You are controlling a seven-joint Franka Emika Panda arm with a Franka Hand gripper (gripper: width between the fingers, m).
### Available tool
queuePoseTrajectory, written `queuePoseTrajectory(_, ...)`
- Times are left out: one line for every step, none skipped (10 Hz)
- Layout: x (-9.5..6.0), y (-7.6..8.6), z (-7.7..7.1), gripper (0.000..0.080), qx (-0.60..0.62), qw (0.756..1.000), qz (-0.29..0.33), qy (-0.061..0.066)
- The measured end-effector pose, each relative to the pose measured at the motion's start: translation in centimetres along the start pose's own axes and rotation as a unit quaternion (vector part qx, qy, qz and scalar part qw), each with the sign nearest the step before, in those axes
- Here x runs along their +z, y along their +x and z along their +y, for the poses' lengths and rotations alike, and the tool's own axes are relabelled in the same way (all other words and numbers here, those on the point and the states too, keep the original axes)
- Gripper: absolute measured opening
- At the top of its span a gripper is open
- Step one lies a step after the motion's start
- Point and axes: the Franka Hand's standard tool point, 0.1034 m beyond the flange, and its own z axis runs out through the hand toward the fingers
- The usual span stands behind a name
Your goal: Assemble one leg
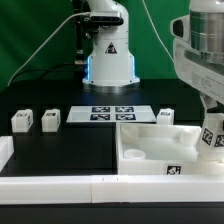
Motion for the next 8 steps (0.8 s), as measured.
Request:
queuePoseTrajectory(0.04,-0.07,0.00,0.0305,-0.002,1.000,0.000,0.000)
queuePoseTrajectory(0.05,-0.11,0.00,0.0488,-0.008,1.000,0.000,0.000)
queuePoseTrajectory(0.06,-0.15,-0.01,0.0488,-0.027,1.000,0.000,0.000)
queuePoseTrajectory(0.07,-0.22,-0.01,0.0613,-0.028,1.000,0.000,0.000)
queuePoseTrajectory(0.08,-0.26,-0.02,0.0642,-0.034,0.999,0.000,-0.001)
queuePoseTrajectory(0.20,-0.18,0.43,0.0648,-0.114,0.993,0.002,-0.016)
queuePoseTrajectory(0.24,-0.04,0.87,0.0648,-0.195,0.980,0.003,-0.039)
queuePoseTrajectory(0.20,0.18,0.86,0.0648,-0.254,0.966,0.000,-0.041)
